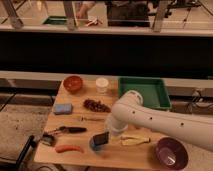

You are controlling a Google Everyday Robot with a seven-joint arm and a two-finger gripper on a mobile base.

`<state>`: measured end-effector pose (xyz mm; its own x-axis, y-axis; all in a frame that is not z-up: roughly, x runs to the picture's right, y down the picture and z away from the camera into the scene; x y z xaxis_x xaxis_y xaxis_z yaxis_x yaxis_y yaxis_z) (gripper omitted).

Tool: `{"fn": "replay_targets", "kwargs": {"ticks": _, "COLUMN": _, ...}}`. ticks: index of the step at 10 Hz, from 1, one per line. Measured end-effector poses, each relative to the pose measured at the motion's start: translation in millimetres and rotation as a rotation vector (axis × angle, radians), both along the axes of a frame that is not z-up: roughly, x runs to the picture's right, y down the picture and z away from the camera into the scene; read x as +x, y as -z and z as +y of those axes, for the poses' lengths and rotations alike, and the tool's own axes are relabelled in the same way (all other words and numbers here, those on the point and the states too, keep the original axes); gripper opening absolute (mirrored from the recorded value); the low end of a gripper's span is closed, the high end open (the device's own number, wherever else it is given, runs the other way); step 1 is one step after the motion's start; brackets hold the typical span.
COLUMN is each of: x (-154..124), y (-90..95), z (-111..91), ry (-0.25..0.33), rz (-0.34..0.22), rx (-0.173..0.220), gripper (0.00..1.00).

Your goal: Place eraser in plastic cup

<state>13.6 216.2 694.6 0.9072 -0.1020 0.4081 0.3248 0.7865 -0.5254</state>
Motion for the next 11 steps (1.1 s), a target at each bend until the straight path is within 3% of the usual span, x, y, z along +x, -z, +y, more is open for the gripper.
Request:
{"fn": "replay_targets", "kwargs": {"ticks": 2, "x": -11.7, "y": 6.4, "z": 2.6, "ry": 0.017, "rz": -0.042, "rx": -0.007, "gripper": 0.8}}
{"fn": "replay_targets", "kwargs": {"ticks": 3, "x": -22.6, "y": 11.1, "z": 4.4, "ry": 0.032, "rz": -0.073, "rx": -0.011, "gripper": 0.76}}
{"fn": "replay_targets", "kwargs": {"ticks": 6, "x": -60.2, "y": 27.7, "z": 11.9, "ry": 0.08, "rz": -0.159, "rx": -0.036, "gripper": 0.49}}
{"fn": "replay_targets", "kwargs": {"ticks": 7, "x": -63.9, "y": 31.9, "z": 16.2, "ry": 0.096, "rz": -0.181, "rx": -0.055, "gripper": 0.35}}
{"fn": "replay_targets", "kwargs": {"ticks": 8, "x": -66.5, "y": 32.5, "z": 17.6, "ry": 0.101, "rz": -0.192, "rx": -0.061, "gripper": 0.28}}
{"fn": "replay_targets", "kwargs": {"ticks": 10, "x": -64.9, "y": 23.8, "z": 14.7, "ry": 0.087, "rz": -0.165, "rx": -0.045, "gripper": 0.14}}
{"fn": "replay_targets", "kwargs": {"ticks": 11, "x": -60.3, "y": 16.8, "z": 9.3, "ry": 0.078, "rz": -0.15, "rx": -0.037, "gripper": 0.13}}
